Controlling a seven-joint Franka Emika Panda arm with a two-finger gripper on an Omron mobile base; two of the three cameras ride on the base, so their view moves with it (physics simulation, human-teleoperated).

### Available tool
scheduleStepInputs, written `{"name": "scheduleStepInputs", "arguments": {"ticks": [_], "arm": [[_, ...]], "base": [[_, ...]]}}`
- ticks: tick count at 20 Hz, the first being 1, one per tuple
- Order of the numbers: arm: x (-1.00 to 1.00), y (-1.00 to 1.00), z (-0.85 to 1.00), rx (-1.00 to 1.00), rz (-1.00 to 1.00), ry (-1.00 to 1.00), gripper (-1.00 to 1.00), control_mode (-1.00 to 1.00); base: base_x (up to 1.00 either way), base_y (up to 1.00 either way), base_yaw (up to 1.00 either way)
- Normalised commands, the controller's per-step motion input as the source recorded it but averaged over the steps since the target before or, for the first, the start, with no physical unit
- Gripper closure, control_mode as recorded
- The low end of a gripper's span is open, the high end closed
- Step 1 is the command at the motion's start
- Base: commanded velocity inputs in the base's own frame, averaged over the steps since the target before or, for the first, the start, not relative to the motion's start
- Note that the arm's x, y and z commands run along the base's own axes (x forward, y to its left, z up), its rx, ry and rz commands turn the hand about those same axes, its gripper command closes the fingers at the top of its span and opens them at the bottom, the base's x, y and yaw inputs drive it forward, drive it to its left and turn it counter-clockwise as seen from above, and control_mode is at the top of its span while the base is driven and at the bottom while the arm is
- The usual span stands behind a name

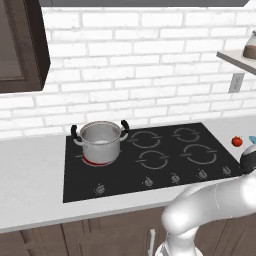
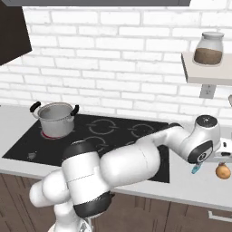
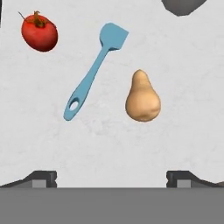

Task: Put the squash and tomato in the pot. Retrieve the spatula and lightly stir the vegetables in the pot.

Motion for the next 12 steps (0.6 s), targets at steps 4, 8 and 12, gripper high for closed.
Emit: {"name": "scheduleStepInputs", "arguments": {"ticks": [4, 8, 12], "arm": [[0.03, -0.34, -0.15, 0.02, 0.00, 0.00, -1.00, -1.00], [0.01, 0.16, -0.55, -0.04, 0.00, -0.06, -1.00, -1.00], [-0.05, 0.58, -0.80, -0.27, -0.01, -0.28, -1.00, -1.00]], "base": [[0.00, 0.00, 0.00], [0.00, 0.00, 0.00], [0.00, 0.00, 0.00]]}}
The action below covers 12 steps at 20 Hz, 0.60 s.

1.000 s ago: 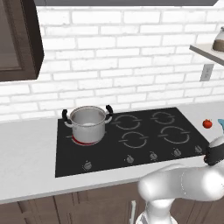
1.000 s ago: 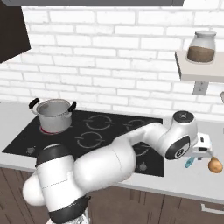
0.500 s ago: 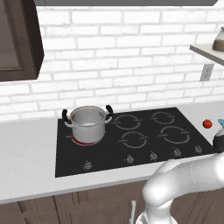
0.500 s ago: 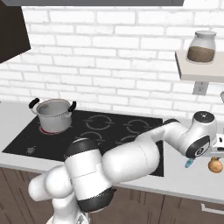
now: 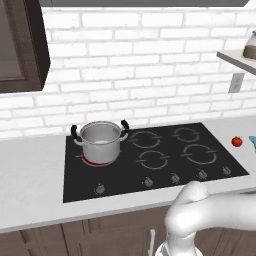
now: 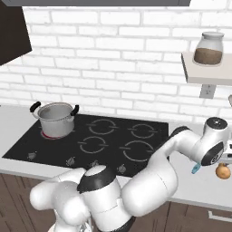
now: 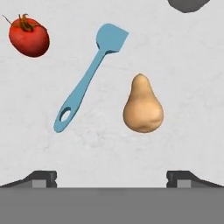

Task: Put the squash and tomato in the pot. Retrieve the spatula and lightly stir the vegetables in the pot.

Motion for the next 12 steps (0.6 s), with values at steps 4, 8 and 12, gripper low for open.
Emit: {"name": "scheduleStepInputs", "arguments": {"ticks": [4, 8, 12], "arm": [[-0.15, 0.60, -0.38, -0.35, -0.09, -0.40, -1.00, -1.00], [-0.06, -0.18, 0.00, -0.08, -0.12, -0.03, -1.00, -1.00], [0.03, -0.40, 0.06, 0.04, -0.06, 0.25, -1.00, -1.00]], "base": [[0.00, 0.00, 0.00], [0.00, 0.00, 0.00], [0.00, 0.00, 0.00]]}}
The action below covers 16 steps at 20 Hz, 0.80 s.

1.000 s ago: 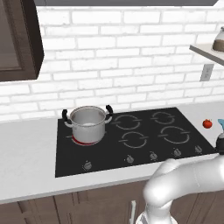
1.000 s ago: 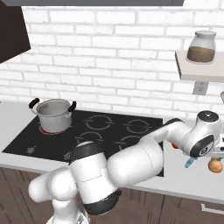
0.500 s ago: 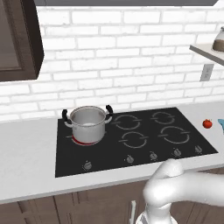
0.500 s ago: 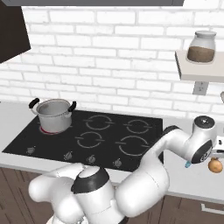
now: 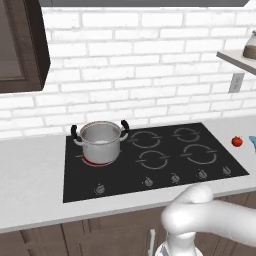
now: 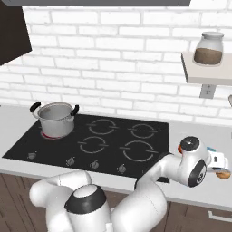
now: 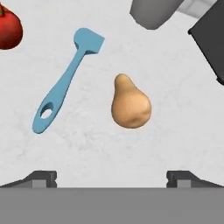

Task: Put the squash and tomato in the pot. Retrieve the spatula and lightly stir the vegetables in the pot.

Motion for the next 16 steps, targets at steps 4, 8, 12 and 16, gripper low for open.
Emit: {"name": "scheduleStepInputs", "arguments": {"ticks": [4, 8, 12, 16], "arm": [[0.00, -0.30, 0.04, 0.04, -0.01, 0.14, -1.00, -1.00], [0.02, -0.24, -0.03, 0.01, 0.00, 0.00, -1.00, -1.00], [0.20, -0.13, -0.21, 0.00, 0.02, 0.00, -1.00, -1.00], [0.38, -0.16, -0.20, 0.00, 0.01, 0.00, -1.00, -1.00]], "base": [[0.00, 0.00, 0.00], [0.00, 0.00, 0.00], [0.00, 0.00, 0.00], [0.00, 0.00, 0.00]]}}
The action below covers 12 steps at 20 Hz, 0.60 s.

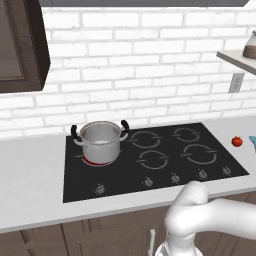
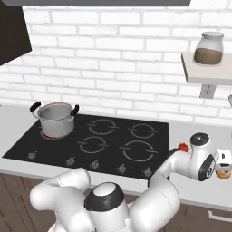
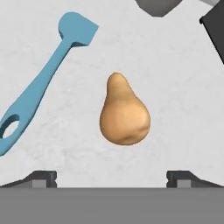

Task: Put the squash and tomato in the pot. Retrieve the spatula and lightly stir the vegetables in the pot.

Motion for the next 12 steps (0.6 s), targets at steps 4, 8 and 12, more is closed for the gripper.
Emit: {"name": "scheduleStepInputs", "arguments": {"ticks": [4, 8, 12], "arm": [[0.27, -0.42, -0.13, 0.03, 0.00, 0.00, -1.00, -1.00], [0.27, -0.44, -0.07, 0.03, 0.01, 0.00, -1.00, -1.00], [0.21, -0.16, -0.19, 0.00, 0.01, 0.00, -1.00, -1.00]], "base": [[0.00, 0.00, 0.00], [0.00, 0.00, 0.00], [0.00, 0.00, 0.00]]}}
